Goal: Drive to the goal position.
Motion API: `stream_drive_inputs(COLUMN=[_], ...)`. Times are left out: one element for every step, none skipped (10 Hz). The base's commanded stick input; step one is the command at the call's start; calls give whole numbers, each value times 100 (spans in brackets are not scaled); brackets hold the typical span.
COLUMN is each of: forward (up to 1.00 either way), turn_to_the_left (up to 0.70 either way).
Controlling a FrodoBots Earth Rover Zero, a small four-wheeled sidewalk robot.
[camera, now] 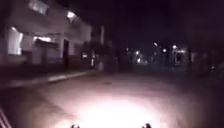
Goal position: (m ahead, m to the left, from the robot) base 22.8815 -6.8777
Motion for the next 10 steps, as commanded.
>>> stream_drive_inputs(forward=[50, 50, 50, 50, 30, 30, 30, 30, 30, 30], turn_to_the_left=[0, 0, 0, 0, 0, 0, 0, 0, 0, 0])
